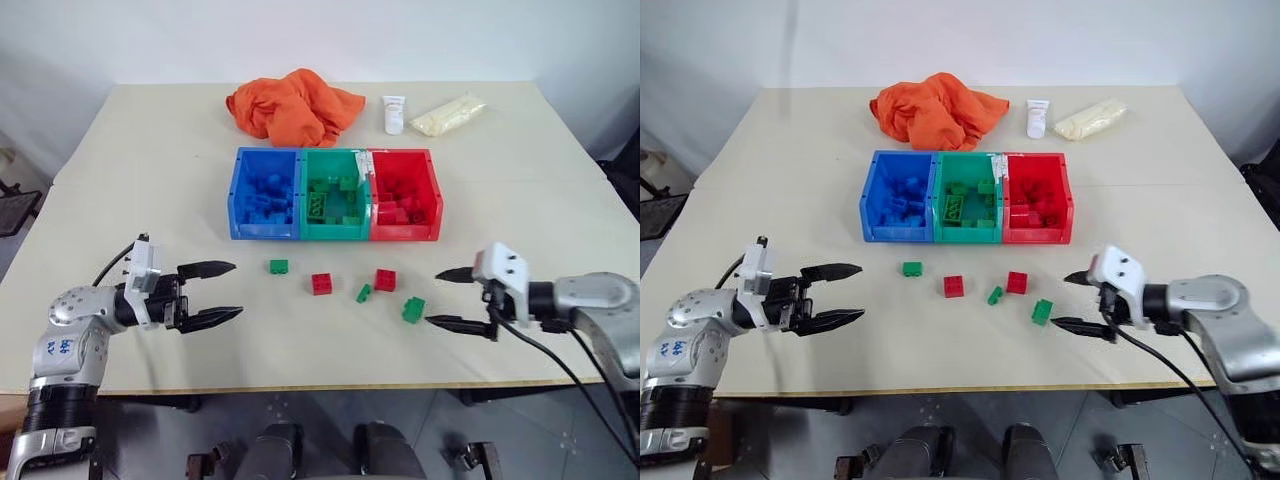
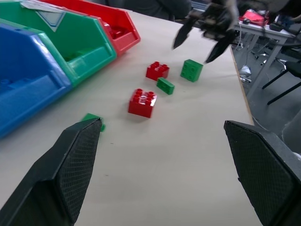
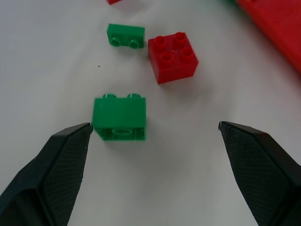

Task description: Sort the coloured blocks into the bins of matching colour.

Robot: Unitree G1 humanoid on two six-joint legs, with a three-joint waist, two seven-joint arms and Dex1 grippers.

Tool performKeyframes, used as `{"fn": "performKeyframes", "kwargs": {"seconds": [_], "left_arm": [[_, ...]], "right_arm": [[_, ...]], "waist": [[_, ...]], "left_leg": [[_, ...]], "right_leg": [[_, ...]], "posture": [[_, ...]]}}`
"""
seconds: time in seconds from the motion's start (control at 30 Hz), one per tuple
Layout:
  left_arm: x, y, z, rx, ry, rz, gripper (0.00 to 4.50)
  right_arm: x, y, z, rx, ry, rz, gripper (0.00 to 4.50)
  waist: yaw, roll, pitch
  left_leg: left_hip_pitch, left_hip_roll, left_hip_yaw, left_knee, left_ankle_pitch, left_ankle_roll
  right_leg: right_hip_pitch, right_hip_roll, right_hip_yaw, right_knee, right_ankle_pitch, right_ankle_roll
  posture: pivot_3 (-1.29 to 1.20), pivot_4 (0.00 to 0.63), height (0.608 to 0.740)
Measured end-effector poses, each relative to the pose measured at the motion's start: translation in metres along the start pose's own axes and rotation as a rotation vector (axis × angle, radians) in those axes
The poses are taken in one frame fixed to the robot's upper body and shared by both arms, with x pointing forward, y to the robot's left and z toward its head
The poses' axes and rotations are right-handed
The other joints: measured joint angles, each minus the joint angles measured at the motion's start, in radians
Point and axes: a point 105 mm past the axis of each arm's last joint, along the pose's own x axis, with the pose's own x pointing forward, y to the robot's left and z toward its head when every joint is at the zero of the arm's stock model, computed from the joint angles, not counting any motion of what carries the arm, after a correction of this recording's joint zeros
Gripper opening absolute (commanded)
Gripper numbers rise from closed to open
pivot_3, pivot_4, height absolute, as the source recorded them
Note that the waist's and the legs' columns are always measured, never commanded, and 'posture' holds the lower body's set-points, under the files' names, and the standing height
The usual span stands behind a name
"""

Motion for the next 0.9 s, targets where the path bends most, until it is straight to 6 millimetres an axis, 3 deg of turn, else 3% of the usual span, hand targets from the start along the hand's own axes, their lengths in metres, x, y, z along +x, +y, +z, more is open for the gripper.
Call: {"fn": "performKeyframes", "kwargs": {"seconds": [0.13,0.23,0.5,0.9], "left_arm": [[-0.001,-0.006,0.0,-0.004,-0.001,0.022,4.39],[-0.002,-0.007,0.002,0.002,-0.01,0.04,4.5],[-0.001,-0.006,0.002,0.0,-0.018,0.066,4.5],[0.004,-0.002,0.007,0.017,-0.039,0.061,4.5]], "right_arm": [[0.013,0.0,-0.005,0.012,-0.006,0.017,4.5],[0.021,0.004,-0.005,0.015,-0.019,0.038,3.94],[0.03,0.011,0.005,0.0,-0.069,0.055,1.44],[0.036,0.018,0.008,0.018,-0.096,0.05,1.44]], "waist": [[-0.001,0.0,0.0],[-0.002,0.0,0.0],[-0.001,0.0,0.0],[-0.001,0.0,0.0]], "left_leg": [[0.0,0.0,0.0,0.0,0.0,0.0],[0.0,0.0,0.0,0.0,0.0,0.0],[0.0,0.0,0.0,0.0,0.0,0.0],[0.0,0.0,0.0,0.0,0.0,0.0]], "right_leg": [[0.0,0.0,0.0,0.0,0.0,0.0],[0.0,0.0,0.0,0.0,0.0,0.0],[0.0,0.0,0.0,0.0,0.0,0.0],[0.0,0.0,0.0,0.0,0.0,0.0]], "posture": [[0.0,0.15,0.74],[0.0,0.15,0.74],[0.0,0.15,0.74],[0.0,0.15,0.74]]}}
